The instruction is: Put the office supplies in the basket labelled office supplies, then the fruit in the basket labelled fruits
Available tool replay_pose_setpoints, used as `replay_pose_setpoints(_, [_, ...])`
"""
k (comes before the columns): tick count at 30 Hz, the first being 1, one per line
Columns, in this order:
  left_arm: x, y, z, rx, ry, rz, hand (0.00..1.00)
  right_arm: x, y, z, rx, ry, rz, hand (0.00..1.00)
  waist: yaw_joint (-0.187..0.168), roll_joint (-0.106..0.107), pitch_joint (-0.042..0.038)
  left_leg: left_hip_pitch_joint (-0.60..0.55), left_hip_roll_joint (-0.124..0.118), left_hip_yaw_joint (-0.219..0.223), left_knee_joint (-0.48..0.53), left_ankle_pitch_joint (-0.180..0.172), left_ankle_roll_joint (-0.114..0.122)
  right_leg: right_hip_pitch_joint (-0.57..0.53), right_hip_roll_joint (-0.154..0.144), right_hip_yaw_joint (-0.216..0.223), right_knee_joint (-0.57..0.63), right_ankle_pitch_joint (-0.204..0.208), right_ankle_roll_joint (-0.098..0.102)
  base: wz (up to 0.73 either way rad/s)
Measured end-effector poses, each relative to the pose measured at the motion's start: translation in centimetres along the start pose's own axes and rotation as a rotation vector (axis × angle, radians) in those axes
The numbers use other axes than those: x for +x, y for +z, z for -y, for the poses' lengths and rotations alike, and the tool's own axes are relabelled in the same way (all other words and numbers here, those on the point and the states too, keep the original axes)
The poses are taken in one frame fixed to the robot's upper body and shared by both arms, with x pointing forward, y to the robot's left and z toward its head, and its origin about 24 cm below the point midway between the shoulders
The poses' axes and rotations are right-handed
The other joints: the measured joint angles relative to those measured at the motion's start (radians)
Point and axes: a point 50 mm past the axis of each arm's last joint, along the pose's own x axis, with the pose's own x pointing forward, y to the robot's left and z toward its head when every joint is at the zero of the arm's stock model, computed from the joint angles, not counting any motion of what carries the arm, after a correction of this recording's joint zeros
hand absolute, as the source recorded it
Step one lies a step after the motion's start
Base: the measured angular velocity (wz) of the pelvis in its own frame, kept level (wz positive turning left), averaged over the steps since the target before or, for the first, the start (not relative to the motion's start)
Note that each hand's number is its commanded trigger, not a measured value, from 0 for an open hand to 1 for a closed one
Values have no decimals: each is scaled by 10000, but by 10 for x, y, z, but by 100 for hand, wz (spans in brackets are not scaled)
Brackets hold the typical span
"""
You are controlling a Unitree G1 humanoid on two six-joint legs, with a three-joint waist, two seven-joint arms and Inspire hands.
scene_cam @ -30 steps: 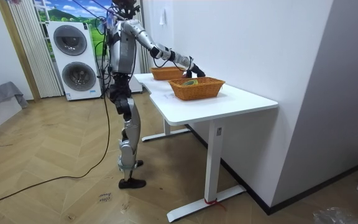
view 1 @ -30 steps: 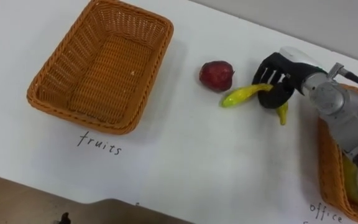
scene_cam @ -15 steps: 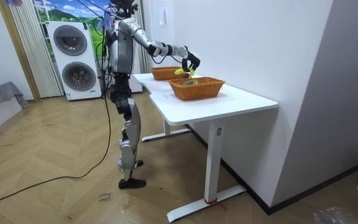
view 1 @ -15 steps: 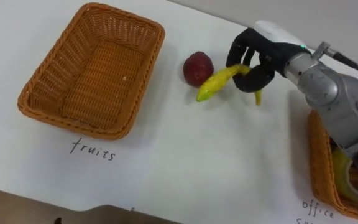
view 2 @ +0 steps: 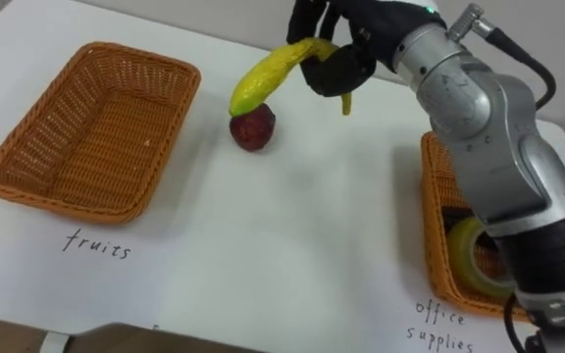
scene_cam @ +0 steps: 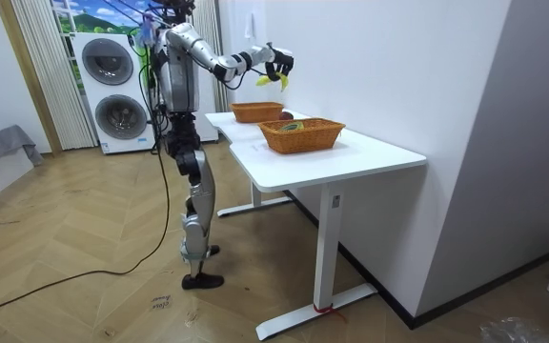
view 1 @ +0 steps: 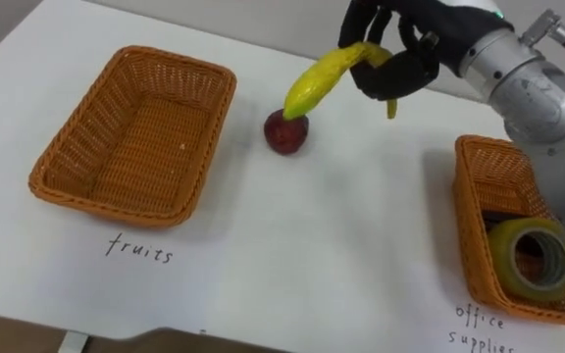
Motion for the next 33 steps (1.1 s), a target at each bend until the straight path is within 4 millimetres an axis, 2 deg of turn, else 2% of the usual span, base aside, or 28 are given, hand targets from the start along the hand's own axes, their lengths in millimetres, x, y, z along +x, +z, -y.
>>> replay_pose_setpoints(5, [-2,-2,-5,-161,197,122,0,-2,10,4,-104,94,349,100,-31,-158,79,76,-22,-10,-7,-10,14,77,-16,9,0,0,0,0])
replay_pose_setpoints(12, [-4,-9,-5,-226,198,-40,0,-3,9,8,-44,106,272,100,-8,-203,87,125,-94,-248,-49,5,45,192,-34,1,-1,-7,13,9])
replay_pose_setpoints(18, [-5,-13,-5,-187,190,-143,0,-6,15,5,-91,70,427,100,533,-252,170,479,-98,-293,-223,3,58,394,-25,-4,-6,-17,28,-2])
replay_pose_setpoints(22, [-5,-16,-11,-74,350,-220,0,-4,17,-1,-1,284,478,100,630,-505,230,545,-129,-428,-263,-4,65,493,-35,24,1,-84,129,8])
replay_pose_setpoints(24, [-5,-19,-11,-47,492,-300,0,-3,18,-3,113,335,451,100,659,-559,226,531,-151,-548,-260,-11,74,533,-35,0,0,-84,129,12])
replay_pose_setpoints(29, [-8,-26,-13,279,718,-470,0,0,23,-12,-45,487,492,100,1107,-585,218,613,-159,-664,-246,-54,92,633,-32,-10,-7,-91,140,7])
replay_pose_setpoints(33, [-9,-32,-13,489,730,-721,0,4,31,-27,14,1003,616,100,1315,-649,211,550,-184,-901,-215,-53,93,674,-44,-269,-6,-95,148,16])
